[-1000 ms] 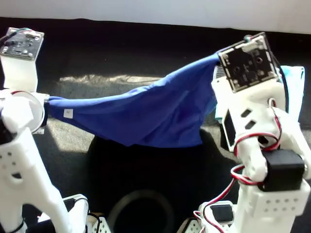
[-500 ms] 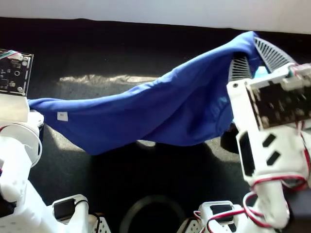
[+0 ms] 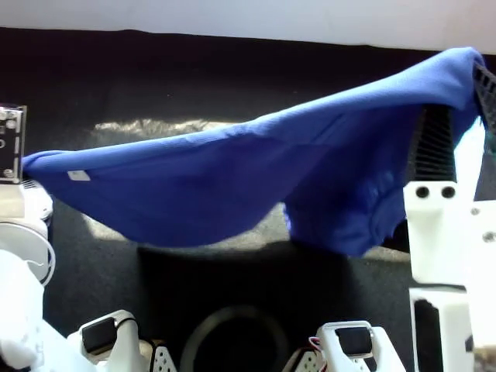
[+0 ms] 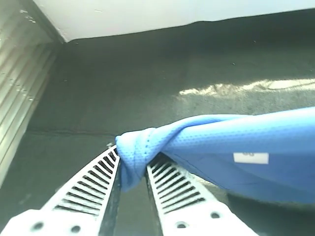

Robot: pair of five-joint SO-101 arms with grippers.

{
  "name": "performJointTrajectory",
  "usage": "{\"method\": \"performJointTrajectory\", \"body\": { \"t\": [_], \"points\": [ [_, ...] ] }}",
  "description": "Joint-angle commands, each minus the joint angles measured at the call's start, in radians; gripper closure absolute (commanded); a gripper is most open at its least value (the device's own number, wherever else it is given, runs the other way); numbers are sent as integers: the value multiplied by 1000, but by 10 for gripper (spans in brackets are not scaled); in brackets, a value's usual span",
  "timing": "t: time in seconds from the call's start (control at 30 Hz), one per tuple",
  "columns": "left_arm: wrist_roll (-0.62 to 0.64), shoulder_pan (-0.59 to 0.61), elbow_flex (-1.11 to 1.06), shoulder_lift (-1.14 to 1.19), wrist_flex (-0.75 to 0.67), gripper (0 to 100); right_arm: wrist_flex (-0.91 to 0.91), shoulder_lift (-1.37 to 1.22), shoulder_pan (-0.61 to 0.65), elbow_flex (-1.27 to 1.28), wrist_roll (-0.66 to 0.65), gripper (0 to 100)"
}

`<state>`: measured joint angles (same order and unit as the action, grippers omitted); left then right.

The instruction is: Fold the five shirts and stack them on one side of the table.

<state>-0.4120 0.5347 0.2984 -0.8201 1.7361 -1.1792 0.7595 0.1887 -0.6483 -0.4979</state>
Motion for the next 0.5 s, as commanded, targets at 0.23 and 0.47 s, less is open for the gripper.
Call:
{"method": "performJointTrajectory", "body": {
  "t": [0.23,0.47],
  "points": [
    [8,42,127,-1,3,990,-1,5,-7,-36,-12,992],
    [8,39,120,-110,0,990,-5,84,-7,-36,-12,992]
  ]
}}
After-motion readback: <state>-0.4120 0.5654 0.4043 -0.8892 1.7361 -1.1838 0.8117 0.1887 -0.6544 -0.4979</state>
